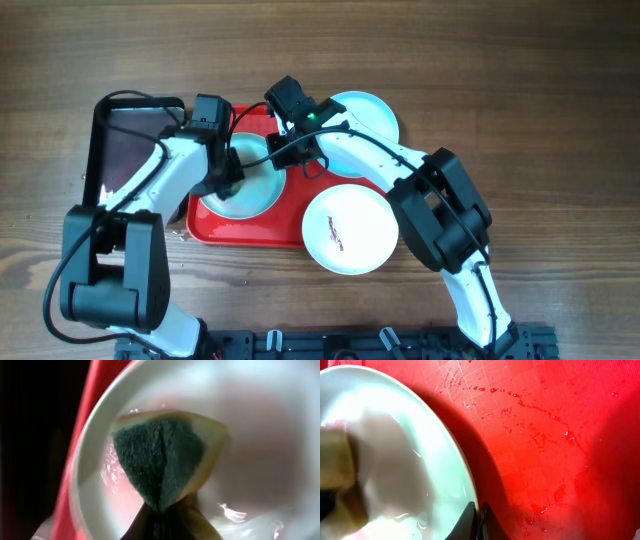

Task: Clean dirty plates on tray and stack at the side
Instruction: 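Scrub the left plate surface with the sponge in the left gripper, then lift the sponge with the left gripper back over the black tray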

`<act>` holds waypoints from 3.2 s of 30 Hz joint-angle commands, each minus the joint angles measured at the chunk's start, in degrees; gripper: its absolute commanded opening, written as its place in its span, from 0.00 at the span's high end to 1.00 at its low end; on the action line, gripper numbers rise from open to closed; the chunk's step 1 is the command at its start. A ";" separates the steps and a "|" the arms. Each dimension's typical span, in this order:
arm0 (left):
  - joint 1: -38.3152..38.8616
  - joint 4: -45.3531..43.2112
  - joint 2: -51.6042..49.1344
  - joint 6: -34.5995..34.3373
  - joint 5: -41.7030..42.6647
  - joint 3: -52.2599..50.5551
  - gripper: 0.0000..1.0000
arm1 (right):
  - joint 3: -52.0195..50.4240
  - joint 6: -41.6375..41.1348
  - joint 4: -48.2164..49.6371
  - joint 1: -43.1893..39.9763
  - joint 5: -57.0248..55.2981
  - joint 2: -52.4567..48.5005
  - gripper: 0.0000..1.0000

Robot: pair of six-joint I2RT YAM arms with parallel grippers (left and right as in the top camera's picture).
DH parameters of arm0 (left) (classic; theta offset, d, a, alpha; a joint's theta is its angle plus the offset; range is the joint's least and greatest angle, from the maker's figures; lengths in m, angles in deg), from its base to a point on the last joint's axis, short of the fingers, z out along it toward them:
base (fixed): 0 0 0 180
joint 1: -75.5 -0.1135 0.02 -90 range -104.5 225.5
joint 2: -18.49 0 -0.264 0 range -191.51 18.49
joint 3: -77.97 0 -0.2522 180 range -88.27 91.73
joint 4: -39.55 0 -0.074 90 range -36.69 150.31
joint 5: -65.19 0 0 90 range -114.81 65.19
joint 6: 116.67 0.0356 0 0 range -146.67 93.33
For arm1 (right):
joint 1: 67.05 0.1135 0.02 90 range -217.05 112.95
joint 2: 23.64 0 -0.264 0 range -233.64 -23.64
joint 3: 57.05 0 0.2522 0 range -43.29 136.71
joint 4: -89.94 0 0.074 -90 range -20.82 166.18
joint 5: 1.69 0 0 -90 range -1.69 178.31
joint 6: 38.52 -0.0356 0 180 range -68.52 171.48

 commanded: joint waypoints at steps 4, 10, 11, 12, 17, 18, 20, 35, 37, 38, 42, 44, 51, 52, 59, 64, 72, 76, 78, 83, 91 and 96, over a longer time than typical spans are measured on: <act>-0.46 7.39 -0.81 11.04 21.46 4.46 0.96 | 1.20 -0.07 -0.11 -0.66 -1.44 0.09 0.96; 1.09 0.50 -0.87 10.54 29.11 4.46 0.96 | 1.20 -0.07 -0.13 -0.66 -1.44 0.09 0.96; 1.07 -0.74 -0.87 9.53 28.24 4.46 0.96 | 1.20 -0.07 -0.20 -0.66 -1.44 0.09 0.96; 1.01 -1.77 -0.87 7.61 25.81 4.46 0.96 | 1.20 -0.04 -0.24 -0.66 -1.44 0.09 0.96; 0.96 -8.24 -1.29 4.81 15.52 4.42 0.96 | 1.20 -0.07 -0.13 -0.66 -1.44 0.09 0.96; 0.96 -9.44 -1.66 4.81 13.88 4.42 0.96 | 1.20 -0.07 -0.13 -0.66 -1.44 0.09 0.96; 0.96 -10.25 -2.54 4.76 10.08 4.42 0.96 | 1.20 -0.04 -0.22 -0.66 -1.44 0.09 0.96; 0.94 11.02 -4.42 -0.72 5.99 4.42 0.96 | 0.90 -1.01 -0.31 -0.66 -0.11 0.09 0.96; 0.96 10.45 -4.42 3.74 18.18 4.42 0.96 | 0.83 -1.18 -0.31 -0.66 -0.11 0.09 0.96; 0.98 9.77 -4.44 5.03 22.62 4.42 0.96 | 0.83 -1.18 -0.33 -0.66 -0.07 0.09 0.96; 2.69 2.21 -4.44 4.74 31.87 4.42 0.96 | 0.83 -1.07 -0.42 -0.66 1.40 0.09 0.96; 4.76 -3.52 -4.44 0.76 29.07 4.42 0.96 | 0.83 -0.87 -1.03 -0.63 1.60 0.09 0.96; 4.37 -8.07 -4.44 -5.86 8.24 4.42 0.96 | 0.83 -0.90 -1.31 -0.66 1.60 0.09 0.96; 4.09 -8.11 -4.44 -6.08 5.49 4.42 0.96 | 0.83 -0.87 -1.40 -0.66 1.60 0.09 0.96; -0.57 -6.99 -4.31 -6.23 -6.14 5.62 0.96 | 0.83 -0.94 -1.46 -0.63 1.60 0.09 0.96; -6.43 8.98 -4.20 -4.20 1.42 21.46 0.96 | 0.46 -0.98 -1.05 -0.63 1.55 0.04 0.96; -7.91 22.95 -4.17 0.37 7.89 38.71 0.96 | 0.28 -4.59 -1.77 -0.55 3.61 -1.64 0.94; -10.82 24.70 -5.40 0.59 7.89 38.64 0.96 | 0.11 -6.38 -2.78 -0.48 3.56 -1.73 0.75; -11.93 24.41 -5.44 0.61 7.87 38.23 0.96 | -0.22 -7.82 -2.89 -0.33 3.52 -1.75 0.79; -13.84 24.61 -5.51 2.08 7.89 38.16 0.96 | -0.50 -8.31 -2.67 0.39 3.52 -2.32 0.96; -15.63 25.88 -5.51 3.13 7.91 38.16 0.96 | -0.44 -5.31 -2.99 -0.63 -4.39 4.61 0.96; -18.38 25.81 -5.51 3.41 7.67 38.16 0.96 | -0.44 0.26 -4.02 1.05 -19.69 13.29 0.96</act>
